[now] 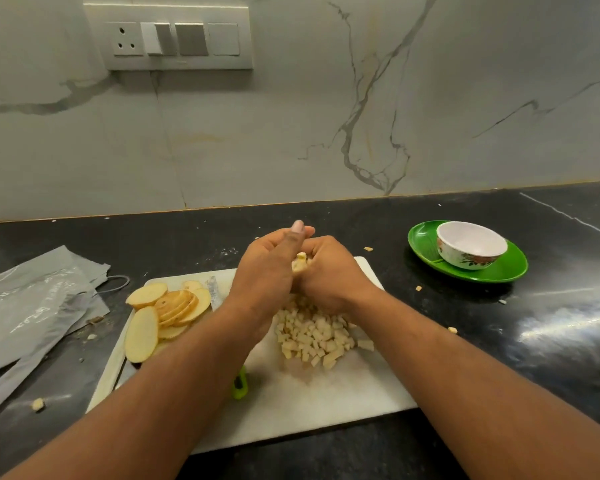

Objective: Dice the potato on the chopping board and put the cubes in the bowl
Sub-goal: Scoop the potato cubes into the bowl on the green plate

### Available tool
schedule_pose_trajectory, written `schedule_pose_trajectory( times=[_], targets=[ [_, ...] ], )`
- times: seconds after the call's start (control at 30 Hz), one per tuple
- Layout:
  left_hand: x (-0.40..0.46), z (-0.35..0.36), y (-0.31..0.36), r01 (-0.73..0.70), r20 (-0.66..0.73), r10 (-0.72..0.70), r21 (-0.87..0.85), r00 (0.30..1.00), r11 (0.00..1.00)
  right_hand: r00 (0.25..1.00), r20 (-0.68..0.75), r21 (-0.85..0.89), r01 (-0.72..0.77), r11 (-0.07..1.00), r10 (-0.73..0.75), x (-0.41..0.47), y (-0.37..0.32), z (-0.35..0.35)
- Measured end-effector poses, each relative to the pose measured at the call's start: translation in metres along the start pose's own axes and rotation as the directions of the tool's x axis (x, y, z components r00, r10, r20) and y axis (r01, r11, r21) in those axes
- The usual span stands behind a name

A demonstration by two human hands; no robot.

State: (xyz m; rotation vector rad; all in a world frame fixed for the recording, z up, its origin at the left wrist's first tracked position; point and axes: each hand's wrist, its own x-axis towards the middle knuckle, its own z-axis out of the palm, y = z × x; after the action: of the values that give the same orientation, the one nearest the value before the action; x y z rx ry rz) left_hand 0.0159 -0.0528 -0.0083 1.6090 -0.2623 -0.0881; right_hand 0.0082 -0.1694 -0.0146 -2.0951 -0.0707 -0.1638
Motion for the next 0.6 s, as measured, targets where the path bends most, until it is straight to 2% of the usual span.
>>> schedule_pose_trajectory(
  times=[0.07,0.17,0.33,0.43,0.6],
  targets=[
    [0.006,0.012,0.005,0.013,-0.007,-0.013,0.011,1.000,1.000,0.998,-0.007,0.119,-0.059,0.991,0.061,0.000,0.001,-0.005],
    [0.019,0.037,0.020,0.030,-0.047,-0.031,-0.019,0.998,0.999,0.990,-0.040,0.375,-0.110,0.921,0.135,0.003,0.001,-0.021],
    [0.044,0.110,0.059,0.035,-0.096,-0.055,-0.200,0.994,0.979,0.968,-0.158,0.613,-0.060,0.787,0.197,0.011,0.002,-0.083],
    [0.060,0.162,0.078,0.000,-0.085,-0.024,-0.261,0.996,0.965,0.936,-0.232,0.655,-0.051,0.754,0.265,0.015,0.013,-0.132],
    [0.075,0.234,0.068,0.032,-0.009,-0.038,-0.366,0.999,0.930,0.875,-0.348,0.621,-0.053,0.782,0.336,0.017,0.048,-0.192]
  ],
)
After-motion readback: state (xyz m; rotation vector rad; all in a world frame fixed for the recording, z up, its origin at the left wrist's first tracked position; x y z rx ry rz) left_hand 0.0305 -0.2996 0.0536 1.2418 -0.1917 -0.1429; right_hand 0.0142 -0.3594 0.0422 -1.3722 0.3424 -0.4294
